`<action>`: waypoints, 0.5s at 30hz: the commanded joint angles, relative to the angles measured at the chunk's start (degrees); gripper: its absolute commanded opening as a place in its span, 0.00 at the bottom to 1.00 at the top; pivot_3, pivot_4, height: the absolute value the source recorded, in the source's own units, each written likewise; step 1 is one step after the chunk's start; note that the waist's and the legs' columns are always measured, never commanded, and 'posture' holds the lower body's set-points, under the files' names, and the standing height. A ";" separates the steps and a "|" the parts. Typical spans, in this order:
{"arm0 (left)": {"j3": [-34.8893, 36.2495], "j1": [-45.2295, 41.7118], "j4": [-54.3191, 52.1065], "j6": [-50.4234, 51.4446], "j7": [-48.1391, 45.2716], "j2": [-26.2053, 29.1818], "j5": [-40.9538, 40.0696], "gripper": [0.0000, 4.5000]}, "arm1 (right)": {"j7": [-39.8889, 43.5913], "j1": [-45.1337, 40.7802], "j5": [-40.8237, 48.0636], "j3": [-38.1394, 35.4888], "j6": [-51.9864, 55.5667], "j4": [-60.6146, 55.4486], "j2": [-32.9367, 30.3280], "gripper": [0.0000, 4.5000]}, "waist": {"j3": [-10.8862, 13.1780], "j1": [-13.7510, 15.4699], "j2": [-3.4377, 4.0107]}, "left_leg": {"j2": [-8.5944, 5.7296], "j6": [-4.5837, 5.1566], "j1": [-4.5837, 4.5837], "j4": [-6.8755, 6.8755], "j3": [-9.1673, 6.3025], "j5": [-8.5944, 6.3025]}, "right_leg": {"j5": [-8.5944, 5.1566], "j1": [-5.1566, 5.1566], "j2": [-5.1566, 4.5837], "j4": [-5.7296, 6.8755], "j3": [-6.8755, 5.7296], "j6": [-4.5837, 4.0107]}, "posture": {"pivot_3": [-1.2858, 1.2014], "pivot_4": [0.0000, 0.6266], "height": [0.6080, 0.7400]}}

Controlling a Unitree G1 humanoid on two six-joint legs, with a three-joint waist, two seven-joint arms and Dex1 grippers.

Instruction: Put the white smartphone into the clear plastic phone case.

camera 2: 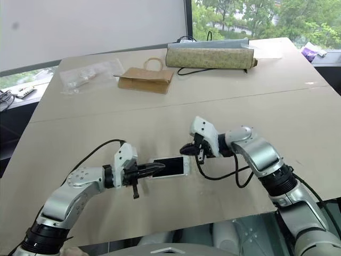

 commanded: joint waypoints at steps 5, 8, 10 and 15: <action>0.50 1.47 5.04 -5.46 -2.17 0.38 1.43 0.02 | 1.49 2.06 -4.76 6.37 -3.10 1.93 -2.69 0.00 | -0.01 -0.07 0.00 | 0.00 0.00 0.04 0.01 0.06 0.00 | 0.00 0.00 0.00 0.05 0.04 0.00 | 0.52 0.24 1.00; 0.42 1.62 7.04 -7.47 -2.92 0.28 1.78 0.02 | 1.69 2.11 -6.23 7.92 -3.56 3.43 -3.08 0.00 | -0.03 0.00 -0.01 | 0.00 0.00 0.11 0.01 0.06 0.00 | 0.00 0.09 0.00 0.05 0.03 0.00 | 0.52 0.24 1.00; 0.31 1.80 8.17 -8.66 -3.18 0.06 2.06 0.02 | 0.97 1.49 -7.10 8.52 -3.04 4.86 -2.58 0.00 | -0.06 -0.01 0.02 | 0.00 0.00 0.16 0.01 0.07 0.00 | 0.00 0.12 0.00 0.06 0.04 0.00 | 0.52 0.24 1.00; -0.49 2.65 10.54 -11.81 -3.12 -0.92 2.95 0.02 | -0.10 0.43 -8.57 9.95 -1.91 8.08 -1.07 0.00 | -0.17 -0.12 0.00 | 0.01 0.01 0.44 0.01 0.06 0.00 | 0.01 0.37 0.02 0.09 0.05 -0.01 | 0.52 0.24 1.00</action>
